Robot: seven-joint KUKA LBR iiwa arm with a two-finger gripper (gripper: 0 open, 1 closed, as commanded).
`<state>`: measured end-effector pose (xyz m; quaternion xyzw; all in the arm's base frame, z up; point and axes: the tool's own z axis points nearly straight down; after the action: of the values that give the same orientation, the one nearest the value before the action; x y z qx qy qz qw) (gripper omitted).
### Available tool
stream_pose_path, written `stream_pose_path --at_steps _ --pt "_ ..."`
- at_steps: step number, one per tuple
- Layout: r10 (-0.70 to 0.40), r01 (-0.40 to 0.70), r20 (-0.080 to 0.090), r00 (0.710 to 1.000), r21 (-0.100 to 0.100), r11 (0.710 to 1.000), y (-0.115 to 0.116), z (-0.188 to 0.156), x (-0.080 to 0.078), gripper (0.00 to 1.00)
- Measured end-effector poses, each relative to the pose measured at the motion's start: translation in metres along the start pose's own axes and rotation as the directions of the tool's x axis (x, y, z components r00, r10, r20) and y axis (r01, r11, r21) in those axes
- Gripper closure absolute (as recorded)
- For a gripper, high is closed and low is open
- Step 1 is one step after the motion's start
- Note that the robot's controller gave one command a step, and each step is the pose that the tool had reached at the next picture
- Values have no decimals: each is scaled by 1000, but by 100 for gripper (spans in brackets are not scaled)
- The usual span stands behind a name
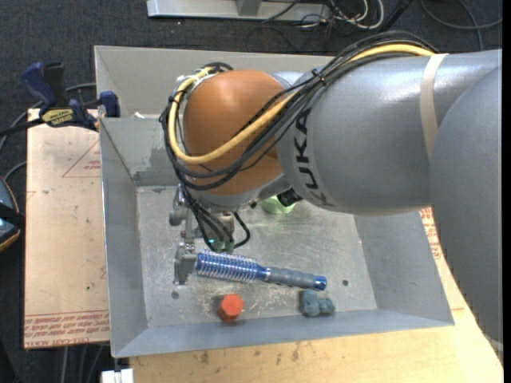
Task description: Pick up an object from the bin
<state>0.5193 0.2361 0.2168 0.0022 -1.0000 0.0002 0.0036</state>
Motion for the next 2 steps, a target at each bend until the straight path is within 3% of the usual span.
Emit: stream_pose_path --at_steps 1,2 --pt "-115 115 3 993 3 993 -51 48 9 0" --pt "-164 164 3 986 3 986 -99 134 -19 0"
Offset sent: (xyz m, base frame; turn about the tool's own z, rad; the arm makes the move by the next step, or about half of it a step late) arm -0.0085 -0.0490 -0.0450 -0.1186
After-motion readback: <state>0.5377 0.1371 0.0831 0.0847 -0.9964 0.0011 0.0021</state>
